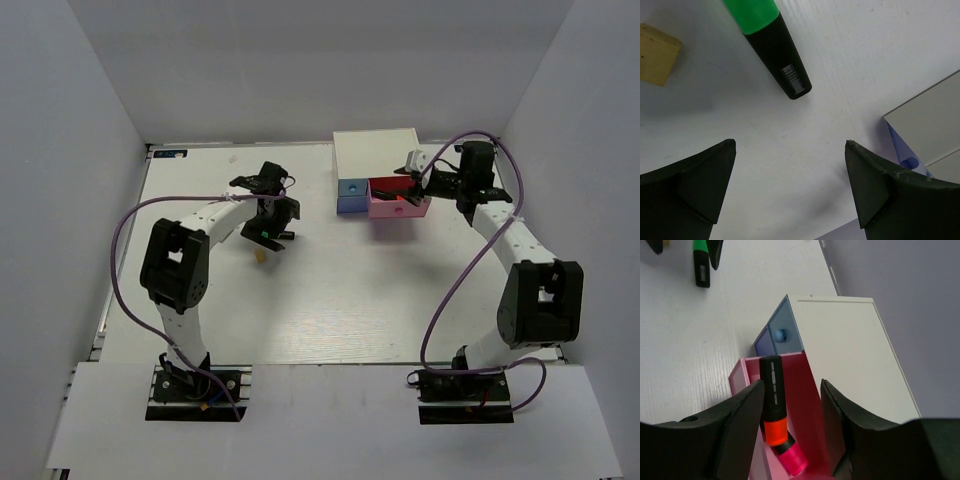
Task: Sort the stationery into containers
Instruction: Place the pen in the drawer, then pick up the pen from the center of the board.
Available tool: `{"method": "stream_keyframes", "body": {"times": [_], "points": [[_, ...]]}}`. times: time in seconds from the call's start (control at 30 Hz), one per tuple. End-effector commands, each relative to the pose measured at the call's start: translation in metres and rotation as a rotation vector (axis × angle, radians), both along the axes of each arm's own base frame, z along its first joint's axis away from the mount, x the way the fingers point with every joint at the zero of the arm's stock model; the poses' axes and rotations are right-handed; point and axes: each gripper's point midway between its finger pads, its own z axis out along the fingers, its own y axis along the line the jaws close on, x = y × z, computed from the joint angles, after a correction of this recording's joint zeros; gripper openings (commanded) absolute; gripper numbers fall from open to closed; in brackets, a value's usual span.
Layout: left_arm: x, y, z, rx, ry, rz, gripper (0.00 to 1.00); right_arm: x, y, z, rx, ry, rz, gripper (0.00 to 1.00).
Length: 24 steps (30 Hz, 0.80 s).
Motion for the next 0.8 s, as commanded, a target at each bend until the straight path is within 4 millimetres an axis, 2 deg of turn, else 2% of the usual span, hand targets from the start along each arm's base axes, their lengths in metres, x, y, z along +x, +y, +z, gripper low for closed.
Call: {"method": "stream_keyframes", "body": {"times": [0.0,0.03,0.07,0.1,0.13,0.17,0.2,0.23,0.27,0.3,0.37,0.5,0.57,0.7,0.73,0.77], "points": [[0.008,0.005,0.01,0.006,0.008,0.027,1.0,-0.01,-0.001,0.033,0.073,-0.03,-0.021,0.56],[0.007,0.005,0.005,0.014,0.026,0.027,1.0,-0.015,0.0,0.043,0.084,-0.055,-0.024,0.56],[0.007,0.005,0.006,0.021,0.04,0.027,1.0,-0.019,-0.001,0.044,0.106,-0.017,-0.035,0.56],[0.012,0.008,0.005,0.02,0.039,0.036,1.0,-0.023,-0.003,0.035,0.112,0.015,-0.046,0.57],[0.012,0.008,0.004,0.024,0.048,0.036,1.0,-0.031,-0.003,0.052,0.124,-0.03,-0.044,0.57],[0.012,0.009,0.002,0.036,0.053,0.039,0.98,-0.035,-0.004,0.052,0.139,-0.005,-0.056,0.57],[0.017,0.012,0.001,0.035,0.052,0.049,0.94,-0.042,-0.005,0.04,0.141,0.025,-0.062,0.57],[0.02,0.011,0.005,0.031,0.042,0.05,0.93,-0.05,-0.006,0.053,0.152,-0.005,-0.073,0.57],[0.023,0.016,0.0,0.032,0.054,0.07,0.92,-0.053,-0.01,0.053,0.156,-0.003,-0.093,0.57],[0.024,0.015,-0.003,0.034,0.058,0.071,0.92,-0.059,-0.01,0.047,0.165,0.025,-0.099,0.57],[0.024,0.02,-0.005,0.042,0.077,0.081,0.88,-0.076,-0.015,0.048,0.17,0.01,-0.118,0.57],[0.028,0.024,-0.017,0.053,0.104,0.092,0.85,-0.095,-0.021,0.039,0.177,0.033,-0.147,0.57],[0.031,0.027,-0.026,0.06,0.121,0.101,0.81,-0.101,-0.024,0.036,0.184,0.05,-0.162,0.57],[0.037,0.025,-0.025,0.066,0.137,0.101,0.76,-0.11,-0.028,0.036,0.198,0.059,-0.181,0.57],[0.033,0.027,-0.032,0.079,0.16,0.092,0.75,-0.112,-0.028,0.031,0.203,0.082,-0.182,0.57],[0.037,0.025,-0.027,0.073,0.147,0.092,0.72,-0.116,-0.027,0.034,0.206,0.073,-0.177,0.57]]}}
